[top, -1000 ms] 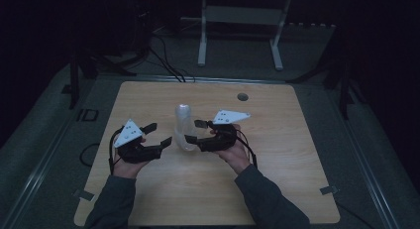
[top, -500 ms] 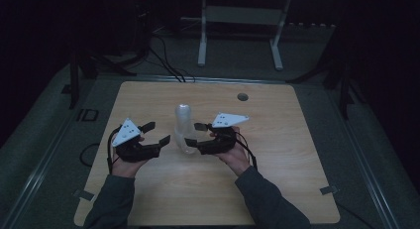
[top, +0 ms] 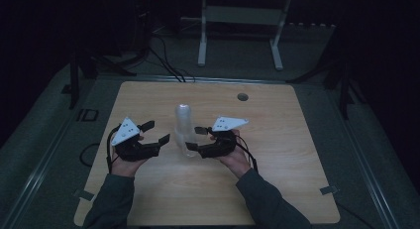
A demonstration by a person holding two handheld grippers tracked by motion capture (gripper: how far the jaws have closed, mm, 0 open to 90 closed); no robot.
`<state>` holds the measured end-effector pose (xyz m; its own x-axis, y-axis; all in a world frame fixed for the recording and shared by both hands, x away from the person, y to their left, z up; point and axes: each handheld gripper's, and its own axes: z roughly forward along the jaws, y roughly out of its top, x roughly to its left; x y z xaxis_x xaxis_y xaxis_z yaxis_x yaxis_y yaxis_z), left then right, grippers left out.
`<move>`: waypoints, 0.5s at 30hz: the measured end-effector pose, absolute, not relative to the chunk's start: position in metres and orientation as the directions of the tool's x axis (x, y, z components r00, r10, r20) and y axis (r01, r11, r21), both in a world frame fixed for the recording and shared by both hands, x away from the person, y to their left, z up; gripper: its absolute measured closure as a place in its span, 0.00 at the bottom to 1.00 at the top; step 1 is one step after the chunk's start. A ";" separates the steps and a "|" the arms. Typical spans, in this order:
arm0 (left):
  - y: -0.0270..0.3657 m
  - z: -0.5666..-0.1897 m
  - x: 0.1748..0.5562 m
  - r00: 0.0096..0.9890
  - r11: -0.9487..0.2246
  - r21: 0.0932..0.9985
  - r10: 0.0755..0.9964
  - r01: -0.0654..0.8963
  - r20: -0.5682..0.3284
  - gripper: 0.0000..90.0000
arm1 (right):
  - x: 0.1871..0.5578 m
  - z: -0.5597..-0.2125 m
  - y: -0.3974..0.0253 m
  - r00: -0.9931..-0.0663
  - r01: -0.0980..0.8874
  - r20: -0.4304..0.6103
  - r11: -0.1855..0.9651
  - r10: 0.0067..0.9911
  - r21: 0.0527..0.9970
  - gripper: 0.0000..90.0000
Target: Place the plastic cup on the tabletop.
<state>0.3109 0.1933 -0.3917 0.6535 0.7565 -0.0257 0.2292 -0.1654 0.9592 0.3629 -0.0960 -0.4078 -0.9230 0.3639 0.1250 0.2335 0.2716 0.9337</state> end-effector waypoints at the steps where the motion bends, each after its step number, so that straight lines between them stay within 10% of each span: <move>1: 0.193 -0.391 0.311 0.654 -0.166 0.959 0.756 0.229 -0.025 0.29 | 0.363 -0.408 -0.096 -0.924 0.230 0.122 0.273 0.362 0.934 0.34; 15: 0.193 -0.389 0.311 0.654 -0.165 0.960 0.756 0.227 -0.025 0.29 | 0.360 -0.427 -0.092 -0.930 0.221 0.100 0.322 0.352 0.921 0.34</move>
